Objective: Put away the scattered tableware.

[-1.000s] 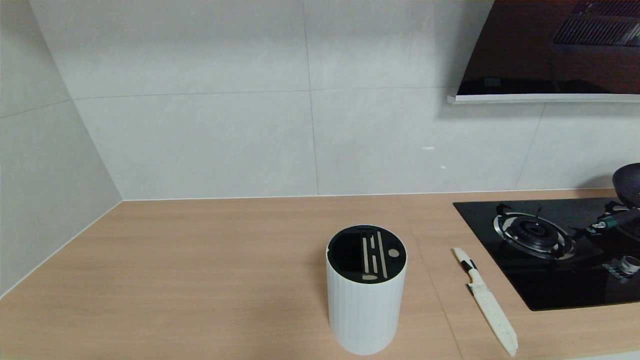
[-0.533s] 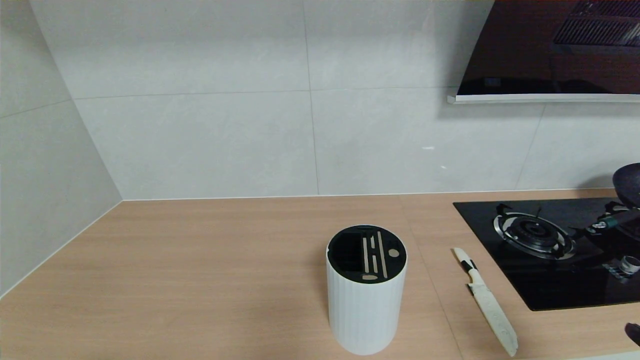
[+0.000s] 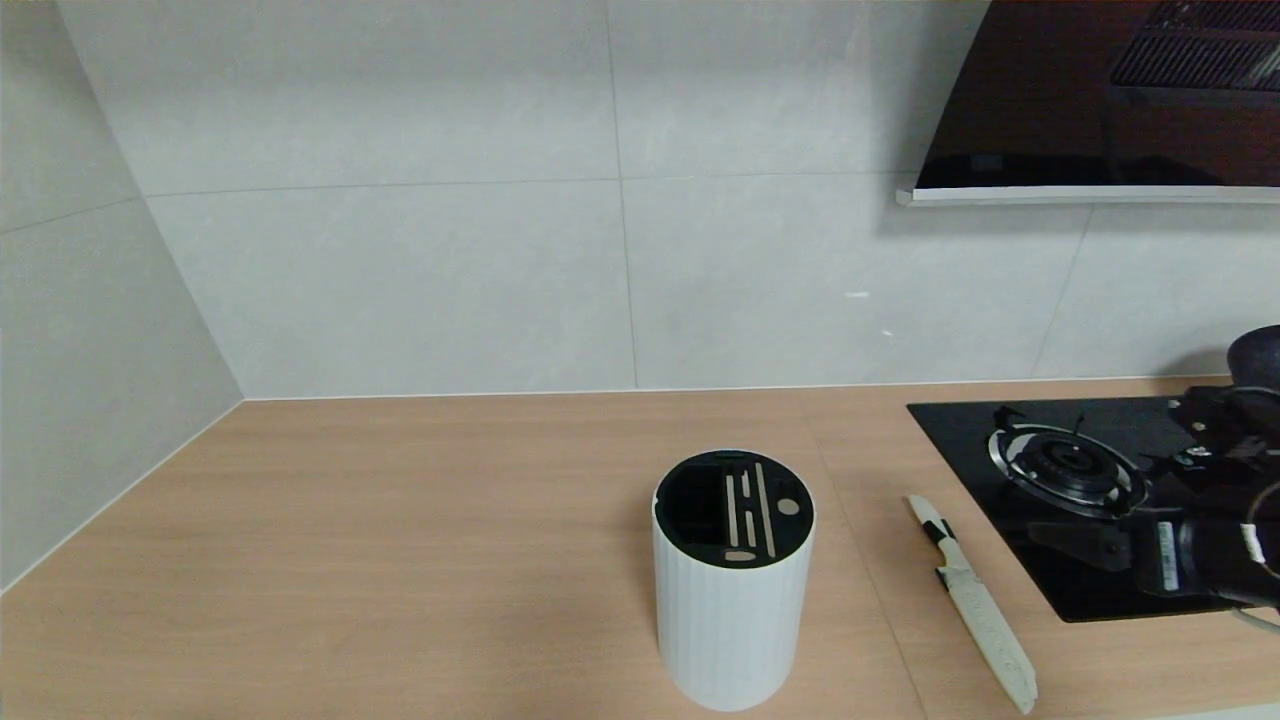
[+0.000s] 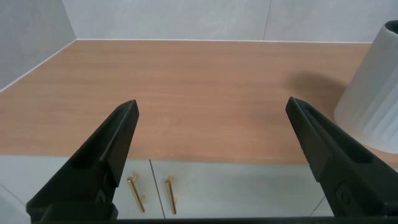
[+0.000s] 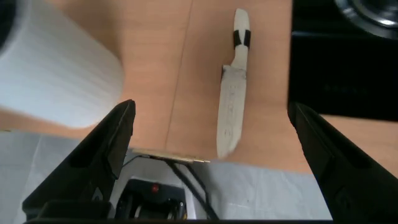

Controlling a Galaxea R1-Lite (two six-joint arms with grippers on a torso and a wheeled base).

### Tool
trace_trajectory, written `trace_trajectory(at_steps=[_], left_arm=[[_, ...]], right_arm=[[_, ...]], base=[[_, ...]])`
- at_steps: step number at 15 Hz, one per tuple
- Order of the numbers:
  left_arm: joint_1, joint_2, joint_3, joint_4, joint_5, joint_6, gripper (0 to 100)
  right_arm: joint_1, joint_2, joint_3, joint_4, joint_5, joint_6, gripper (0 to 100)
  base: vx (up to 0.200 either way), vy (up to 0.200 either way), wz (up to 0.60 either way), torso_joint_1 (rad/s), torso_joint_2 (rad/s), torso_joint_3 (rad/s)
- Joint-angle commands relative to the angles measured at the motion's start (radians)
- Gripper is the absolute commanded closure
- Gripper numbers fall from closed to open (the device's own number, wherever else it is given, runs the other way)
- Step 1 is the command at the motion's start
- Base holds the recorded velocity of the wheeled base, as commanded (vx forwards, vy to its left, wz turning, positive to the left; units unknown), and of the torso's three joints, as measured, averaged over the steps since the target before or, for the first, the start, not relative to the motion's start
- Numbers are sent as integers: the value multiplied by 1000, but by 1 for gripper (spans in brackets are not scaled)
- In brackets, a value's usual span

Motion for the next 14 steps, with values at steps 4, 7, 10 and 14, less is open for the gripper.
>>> trace_trajectory(at_steps=[4,7,10,14], left_arm=[[0,0,0,0,0,-1,0],[0,2,0,0,0,-1,0],[0,0,0,0,0,-1,0],[0,2,0,0,0,-1,0]], right_arm=[[52,409,-21,-200,-110,-1,0],[67,555,-21,-243,-124,-1,0],[69,687,-19,-392,-139,0,0],[70,790,-21,-539,-185,3,0]], base=[[0,0,0,0,0,0],[0,0,0,0,0,0],[0,0,0,0,0,0],[0,0,0,0,0,0]])
